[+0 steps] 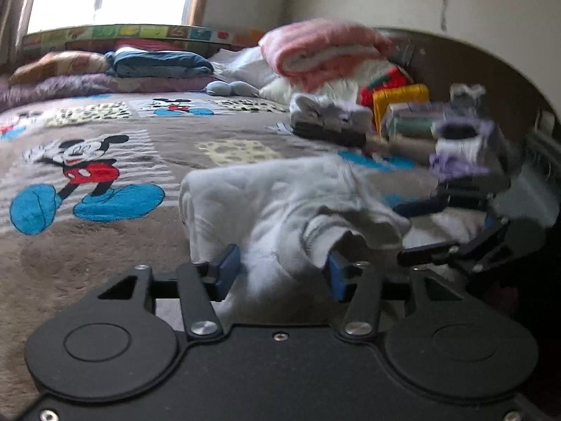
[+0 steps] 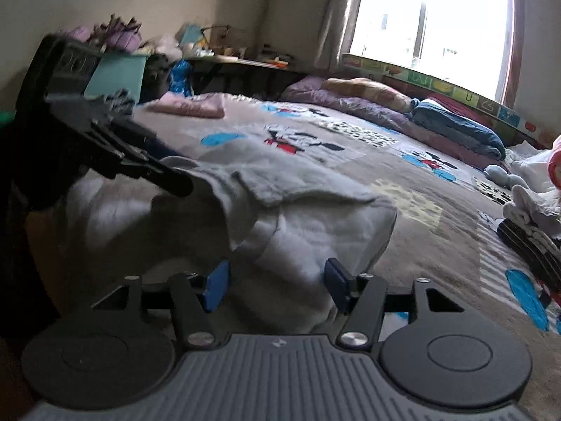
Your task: Fold clothes
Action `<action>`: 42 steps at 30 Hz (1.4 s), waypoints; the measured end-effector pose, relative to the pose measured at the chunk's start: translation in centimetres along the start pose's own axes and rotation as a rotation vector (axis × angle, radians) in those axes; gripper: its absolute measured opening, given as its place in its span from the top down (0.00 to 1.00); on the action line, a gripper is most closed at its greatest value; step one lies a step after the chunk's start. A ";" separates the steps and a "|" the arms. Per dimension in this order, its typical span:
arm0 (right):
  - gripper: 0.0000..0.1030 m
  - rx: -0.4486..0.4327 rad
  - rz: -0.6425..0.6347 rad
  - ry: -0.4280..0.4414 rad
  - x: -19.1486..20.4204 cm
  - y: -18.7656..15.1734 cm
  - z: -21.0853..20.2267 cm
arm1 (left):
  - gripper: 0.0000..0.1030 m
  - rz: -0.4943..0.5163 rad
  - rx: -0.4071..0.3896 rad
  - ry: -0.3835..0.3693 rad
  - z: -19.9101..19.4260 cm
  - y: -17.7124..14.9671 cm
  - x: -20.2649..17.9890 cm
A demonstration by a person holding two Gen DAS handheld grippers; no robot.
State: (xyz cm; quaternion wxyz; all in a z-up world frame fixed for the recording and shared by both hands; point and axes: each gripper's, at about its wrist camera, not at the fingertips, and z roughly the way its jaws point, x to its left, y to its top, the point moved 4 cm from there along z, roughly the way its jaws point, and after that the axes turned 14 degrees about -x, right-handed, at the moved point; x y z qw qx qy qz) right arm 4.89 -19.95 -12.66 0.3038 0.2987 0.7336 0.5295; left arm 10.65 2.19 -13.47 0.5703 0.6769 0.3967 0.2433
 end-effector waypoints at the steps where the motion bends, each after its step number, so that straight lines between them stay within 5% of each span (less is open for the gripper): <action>1: 0.40 0.004 0.003 0.003 0.2 -0.1 -0.4 | 0.39 0.011 0.002 -0.003 -0.3 0.0 -0.2; 7: 0.38 -0.068 0.229 0.013 -1.6 0.7 -2.8 | 0.33 -0.064 -0.042 -0.035 -2.8 0.7 0.4; 13: 0.38 -0.180 0.612 -0.096 -6.5 0.0 -2.8 | 0.33 -0.430 -0.170 0.070 -3.3 1.6 4.9; 19: 0.44 -0.200 0.901 -0.118 -8.6 -2.7 -0.2 | 0.34 -0.531 -0.087 0.154 -0.5 0.1 5.4; 20: 0.59 -0.193 0.950 -0.097 -8.4 -3.2 0.3 | 0.38 -0.534 -0.070 0.162 -0.1 -0.1 5.1; 22: 0.72 -0.180 1.038 -0.054 -7.9 -4.1 1.1 | 0.70 -0.554 -0.050 0.182 0.6 -0.6 4.5; 24: 0.73 -0.183 1.119 -0.029 -7.6 -4.8 1.3 | 0.75 -0.606 -0.043 0.191 1.0 -1.0 4.0; 30: 0.74 -0.232 1.424 0.022 -7.8 -8.0 1.0 | 0.78 -1.090 -0.213 0.107 -1.0 -2.1 4.0; 33: 0.77 -0.226 1.563 0.034 -7.9 -10.1 1.2 | 0.78 -1.168 -0.177 0.154 -0.6 -4.9 3.8; 34: 0.85 -0.217 1.582 0.032 -7.8 -10.8 1.3 | 0.78 -1.197 -0.153 0.177 -0.5 -6.1 4.0; 36: 0.85 -0.212 1.584 0.033 -7.8 -11.2 1.3 | 0.77 -1.238 -0.133 0.188 -0.3 -7.5 4.4; 42: 0.65 -0.182 1.440 0.024 -8.1 -8.7 -0.1 | 0.69 -1.135 -0.095 0.136 -1.1 -5.8 4.4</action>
